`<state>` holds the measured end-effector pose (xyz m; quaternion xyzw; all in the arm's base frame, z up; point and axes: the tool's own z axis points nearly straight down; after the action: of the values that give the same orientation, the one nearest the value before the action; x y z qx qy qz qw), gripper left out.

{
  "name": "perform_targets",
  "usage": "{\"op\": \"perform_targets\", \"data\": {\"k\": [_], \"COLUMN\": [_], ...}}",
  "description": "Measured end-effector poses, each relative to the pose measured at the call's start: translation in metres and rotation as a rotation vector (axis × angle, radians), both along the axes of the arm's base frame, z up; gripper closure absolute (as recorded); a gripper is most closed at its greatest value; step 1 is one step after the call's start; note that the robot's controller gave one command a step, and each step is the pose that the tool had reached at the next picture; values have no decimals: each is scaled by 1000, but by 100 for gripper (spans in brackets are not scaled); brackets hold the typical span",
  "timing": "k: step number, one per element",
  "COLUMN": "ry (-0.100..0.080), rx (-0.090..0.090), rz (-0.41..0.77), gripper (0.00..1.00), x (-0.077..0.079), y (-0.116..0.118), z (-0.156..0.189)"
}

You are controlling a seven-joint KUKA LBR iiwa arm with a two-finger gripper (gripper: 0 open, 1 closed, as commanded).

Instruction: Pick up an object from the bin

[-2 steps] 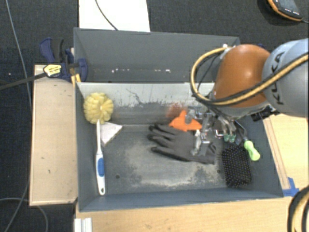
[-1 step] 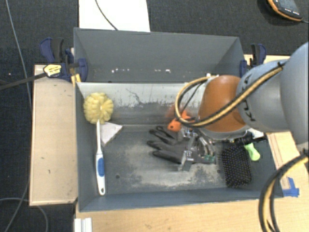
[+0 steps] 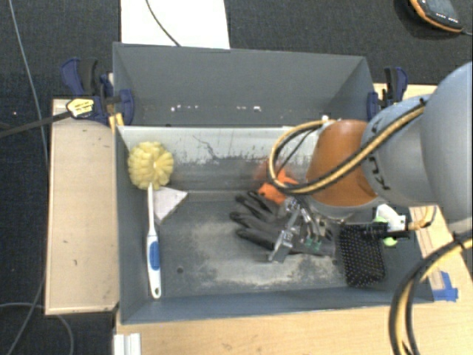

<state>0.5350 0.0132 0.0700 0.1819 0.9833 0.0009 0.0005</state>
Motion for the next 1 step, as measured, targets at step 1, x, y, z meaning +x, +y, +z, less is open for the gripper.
{"op": "perform_targets", "data": {"k": [1], "ry": [-1], "rx": [-1], "rz": [235], "gripper": [0], "x": [7], "y": [3], "z": [-1]}}
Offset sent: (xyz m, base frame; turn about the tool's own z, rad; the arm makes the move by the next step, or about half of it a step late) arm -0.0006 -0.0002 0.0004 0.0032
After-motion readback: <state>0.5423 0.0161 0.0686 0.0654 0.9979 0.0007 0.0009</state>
